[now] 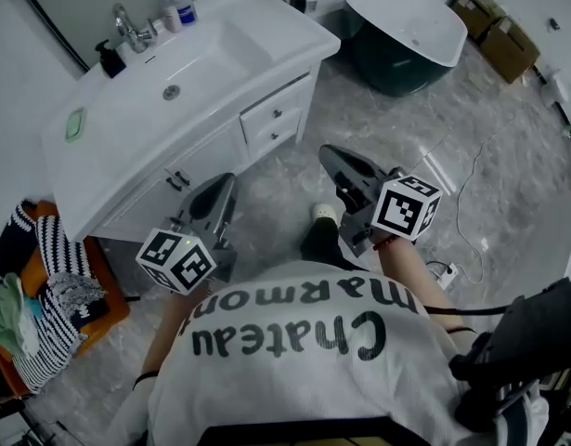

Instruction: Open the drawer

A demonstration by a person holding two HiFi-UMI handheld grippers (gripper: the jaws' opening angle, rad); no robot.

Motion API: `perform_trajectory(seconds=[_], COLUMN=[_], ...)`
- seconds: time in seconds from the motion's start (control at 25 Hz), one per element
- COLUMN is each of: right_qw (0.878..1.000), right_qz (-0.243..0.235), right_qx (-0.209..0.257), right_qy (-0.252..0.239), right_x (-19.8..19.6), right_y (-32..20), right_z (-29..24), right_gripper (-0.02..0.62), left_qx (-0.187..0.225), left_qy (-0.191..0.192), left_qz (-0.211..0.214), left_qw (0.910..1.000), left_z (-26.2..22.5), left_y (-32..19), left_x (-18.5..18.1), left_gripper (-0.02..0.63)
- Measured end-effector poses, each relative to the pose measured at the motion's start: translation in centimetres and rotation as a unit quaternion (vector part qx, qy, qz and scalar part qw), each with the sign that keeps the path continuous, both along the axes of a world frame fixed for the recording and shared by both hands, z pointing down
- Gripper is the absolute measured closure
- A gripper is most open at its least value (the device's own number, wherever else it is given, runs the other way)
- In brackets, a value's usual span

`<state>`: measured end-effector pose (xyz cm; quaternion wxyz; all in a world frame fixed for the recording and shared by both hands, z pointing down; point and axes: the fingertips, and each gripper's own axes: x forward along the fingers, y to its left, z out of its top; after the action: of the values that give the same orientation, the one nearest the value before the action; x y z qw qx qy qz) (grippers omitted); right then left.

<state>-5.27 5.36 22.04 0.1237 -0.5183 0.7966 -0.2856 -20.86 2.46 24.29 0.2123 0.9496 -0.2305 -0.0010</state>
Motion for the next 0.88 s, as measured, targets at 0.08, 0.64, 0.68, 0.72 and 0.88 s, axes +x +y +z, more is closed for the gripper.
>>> perform_trajectory(seconds=[0.08,0.64,0.68,0.72,0.88], right_qw=[1.000,0.995,0.994,0.993,0.988], right_qz=[-0.008,-0.091,-0.100,-0.109,-0.149], right_qx=[0.002,-0.038,-0.038,-0.037,-0.032], right_qy=[-0.003,0.000,-0.003,-0.005,-0.009], right_x=[0.6,9.9,10.6,11.3,13.5], right_y=[-1.2,-12.7,-13.5,-14.3,-16.9], right_z=[0.0,1.5,1.8,2.0,3.3], right_gripper=[0.586,0.586,0.586,0.586,0.586], left_qx=[-0.006,-0.019,-0.016,-0.011,0.009], left_qy=[0.000,-0.023,-0.022,-0.022,-0.048], left_qz=[-0.009,-0.097,-0.104,-0.111,-0.150], left_qw=[0.9999,0.9948,0.9942,0.9936,0.9874], left_z=[0.2,2.0,2.4,2.8,5.0], left_y=[-1.0,-9.6,-10.1,-10.7,-13.0], left_x=[0.6,9.6,10.4,11.3,14.4], left_gripper=[0.604,0.604,0.604,0.605,0.604])
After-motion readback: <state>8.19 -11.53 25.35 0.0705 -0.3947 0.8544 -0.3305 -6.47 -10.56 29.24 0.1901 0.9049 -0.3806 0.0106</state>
